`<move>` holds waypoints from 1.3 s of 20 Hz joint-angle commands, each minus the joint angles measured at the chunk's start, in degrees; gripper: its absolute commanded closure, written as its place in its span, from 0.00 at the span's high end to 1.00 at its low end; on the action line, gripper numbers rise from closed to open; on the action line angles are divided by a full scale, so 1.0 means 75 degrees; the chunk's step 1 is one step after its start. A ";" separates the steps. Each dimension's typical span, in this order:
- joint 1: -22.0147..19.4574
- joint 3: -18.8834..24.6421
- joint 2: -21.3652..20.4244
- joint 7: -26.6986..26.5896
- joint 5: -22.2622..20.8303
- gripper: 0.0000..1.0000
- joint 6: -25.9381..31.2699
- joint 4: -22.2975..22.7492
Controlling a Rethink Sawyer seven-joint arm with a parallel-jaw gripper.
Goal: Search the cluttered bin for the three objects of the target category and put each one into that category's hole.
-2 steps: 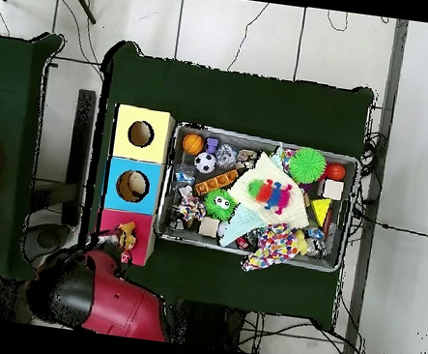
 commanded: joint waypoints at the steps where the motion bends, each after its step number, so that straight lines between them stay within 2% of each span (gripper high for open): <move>1: -0.0070 0.0226 0.0325 0.1190 0.0184 0.00 0.0054 -0.0070; 3: -0.0081 0.0144 0.0398 0.1065 0.0058 0.00 0.0029 -0.0152; 9: -0.0380 0.0522 0.0490 0.1036 0.0206 0.00 -0.0459 0.0096; 22: -0.0489 0.0765 0.0820 0.1130 0.0249 0.00 -0.0928 0.0101; 26: -0.0343 0.0717 0.0836 0.1223 0.0290 0.00 -0.0877 0.0057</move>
